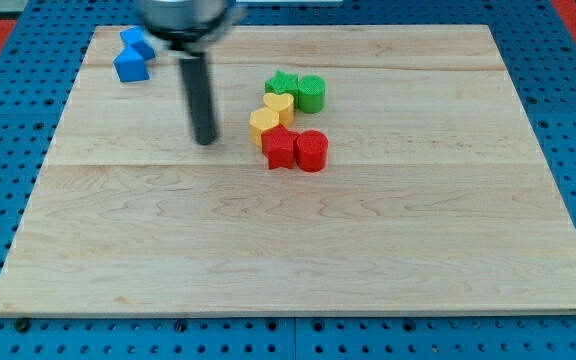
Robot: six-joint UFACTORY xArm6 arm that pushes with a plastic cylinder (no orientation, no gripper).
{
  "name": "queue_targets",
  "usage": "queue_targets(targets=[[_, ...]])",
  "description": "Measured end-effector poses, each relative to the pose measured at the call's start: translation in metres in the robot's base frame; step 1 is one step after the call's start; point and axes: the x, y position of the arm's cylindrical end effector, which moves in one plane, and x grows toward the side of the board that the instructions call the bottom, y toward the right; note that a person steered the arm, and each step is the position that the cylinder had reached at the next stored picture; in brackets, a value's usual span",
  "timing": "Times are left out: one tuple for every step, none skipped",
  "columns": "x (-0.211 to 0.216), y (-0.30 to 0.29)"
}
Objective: Move the blue triangle to the top left of the green star
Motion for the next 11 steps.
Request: queue_targets(targets=[[-0.031,-0.096],[-0.070,-0.155],[-0.092,-0.126],[-0.123,-0.101],[-0.135,-0.092],[-0.133,-0.047],[-0.129,0.000],[-0.114,-0.021],[-0.104,0.005],[-0.107,0.052],[-0.112,0.094]])
